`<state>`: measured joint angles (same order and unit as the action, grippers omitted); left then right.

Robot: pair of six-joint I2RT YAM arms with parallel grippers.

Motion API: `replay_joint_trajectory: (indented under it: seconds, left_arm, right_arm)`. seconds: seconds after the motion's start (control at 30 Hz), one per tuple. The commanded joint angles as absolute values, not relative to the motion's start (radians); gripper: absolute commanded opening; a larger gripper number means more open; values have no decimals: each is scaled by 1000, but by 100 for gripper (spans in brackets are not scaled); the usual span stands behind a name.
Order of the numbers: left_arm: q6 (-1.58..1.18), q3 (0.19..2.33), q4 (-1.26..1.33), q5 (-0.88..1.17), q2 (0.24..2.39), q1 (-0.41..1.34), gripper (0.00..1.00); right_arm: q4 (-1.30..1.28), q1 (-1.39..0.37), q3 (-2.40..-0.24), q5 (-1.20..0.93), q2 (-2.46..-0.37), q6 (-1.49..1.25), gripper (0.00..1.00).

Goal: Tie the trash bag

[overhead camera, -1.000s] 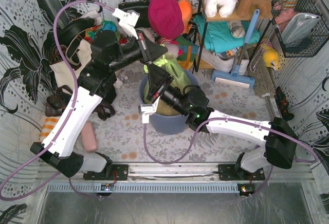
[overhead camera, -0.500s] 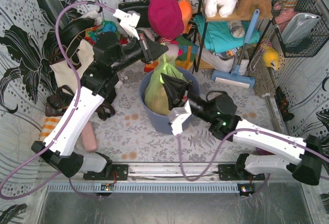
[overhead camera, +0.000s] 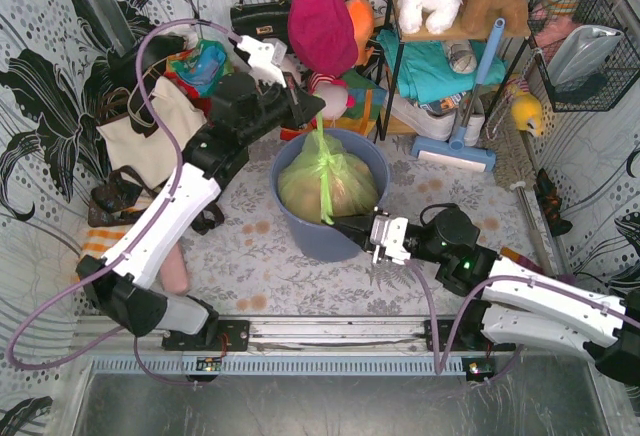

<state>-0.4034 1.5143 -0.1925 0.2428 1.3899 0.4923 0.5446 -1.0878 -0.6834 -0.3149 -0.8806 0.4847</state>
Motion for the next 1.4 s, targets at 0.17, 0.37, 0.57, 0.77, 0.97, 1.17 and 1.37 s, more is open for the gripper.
replay_joint_trajectory:
  seconds: [0.17, 0.37, 0.57, 0.77, 0.97, 1.17, 1.37]
  left_arm:
    - [-307, 1495, -155, 51, 1511, 480, 0]
    - [-294, 1543, -183, 29, 1603, 467, 0]
    - [-290, 1582, -198, 17, 1661, 455, 0]
    - [-293, 1605, -212, 59, 1688, 451, 0]
    - [-301, 1582, -199, 159, 1647, 451, 0]
    - [-299, 1574, -231, 203, 1620, 451, 0]
    - [-303, 1565, -236, 218, 1603, 451, 0]
  right_arm:
    - [388, -1096, -652, -551, -786, 187, 0]
    - [317, -1096, -667, -680, -796, 115, 0]
    - [338, -1097, -643, -762, -797, 41, 0]
    - [348, -1096, -640, -755, -802, 17, 0]
    - [258, -1096, -720, -547, -776, 153, 15]
    - [152, -1096, -788, -407, -783, 312, 39]
    - [54, -1096, -828, -414, -825, 383, 36]
